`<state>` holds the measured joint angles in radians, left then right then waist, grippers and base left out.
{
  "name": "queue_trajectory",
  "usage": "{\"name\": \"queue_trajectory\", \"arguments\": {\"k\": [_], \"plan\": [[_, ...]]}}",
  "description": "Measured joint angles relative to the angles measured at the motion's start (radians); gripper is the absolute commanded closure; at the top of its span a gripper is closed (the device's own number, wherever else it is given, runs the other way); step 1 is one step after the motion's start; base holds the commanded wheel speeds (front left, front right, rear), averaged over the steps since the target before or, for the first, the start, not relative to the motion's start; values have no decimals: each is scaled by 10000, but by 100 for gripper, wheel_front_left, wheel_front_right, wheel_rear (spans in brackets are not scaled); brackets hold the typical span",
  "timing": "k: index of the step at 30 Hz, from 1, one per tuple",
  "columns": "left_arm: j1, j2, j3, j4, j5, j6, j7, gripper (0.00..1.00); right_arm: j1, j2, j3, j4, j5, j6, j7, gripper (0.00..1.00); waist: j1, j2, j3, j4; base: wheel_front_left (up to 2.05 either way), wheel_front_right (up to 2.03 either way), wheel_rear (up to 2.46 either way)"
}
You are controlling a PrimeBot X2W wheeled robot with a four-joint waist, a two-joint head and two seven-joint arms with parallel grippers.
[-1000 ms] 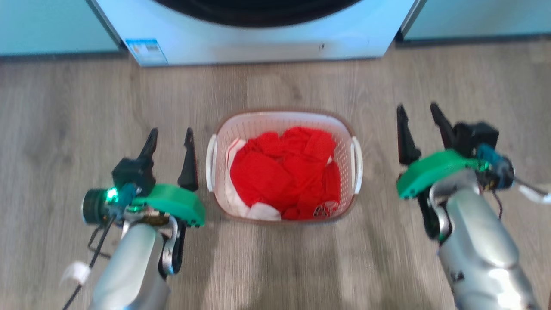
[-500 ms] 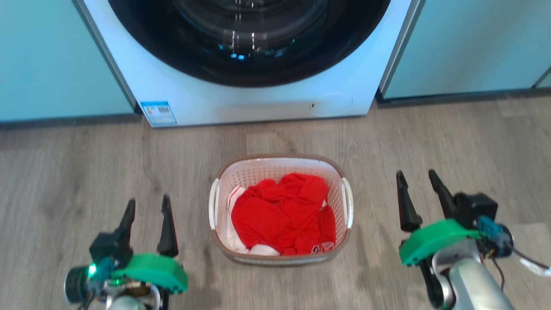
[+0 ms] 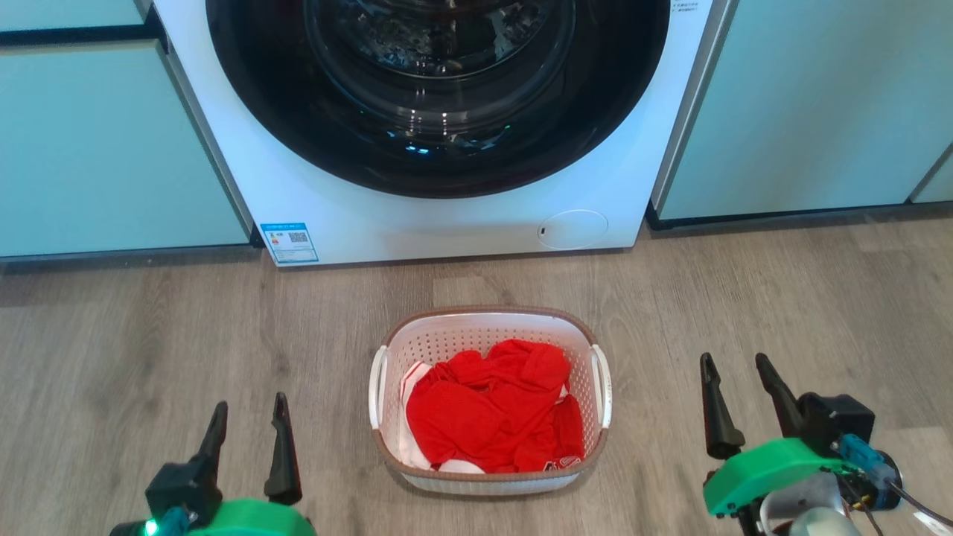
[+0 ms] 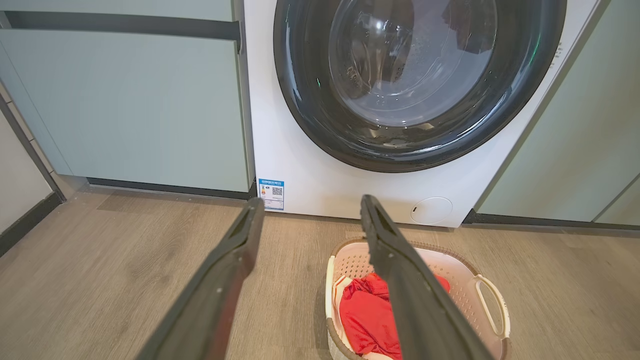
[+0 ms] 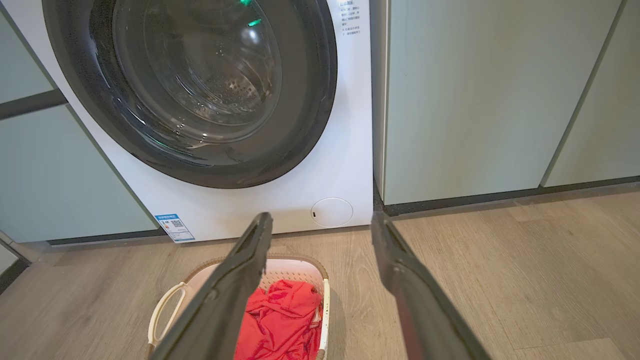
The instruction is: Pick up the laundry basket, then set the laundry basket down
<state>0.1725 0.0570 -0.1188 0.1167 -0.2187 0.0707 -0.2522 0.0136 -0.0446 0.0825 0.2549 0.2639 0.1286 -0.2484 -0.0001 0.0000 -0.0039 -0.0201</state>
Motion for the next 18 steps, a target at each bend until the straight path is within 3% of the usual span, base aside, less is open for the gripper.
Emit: {"name": "queue_trajectory", "arguments": {"k": [18], "plan": [[67,-4,12,196,77,-98,0,0,1,10,-113,-178,0,0,0,0,1,0,-99,-51,0,0,0]]}}
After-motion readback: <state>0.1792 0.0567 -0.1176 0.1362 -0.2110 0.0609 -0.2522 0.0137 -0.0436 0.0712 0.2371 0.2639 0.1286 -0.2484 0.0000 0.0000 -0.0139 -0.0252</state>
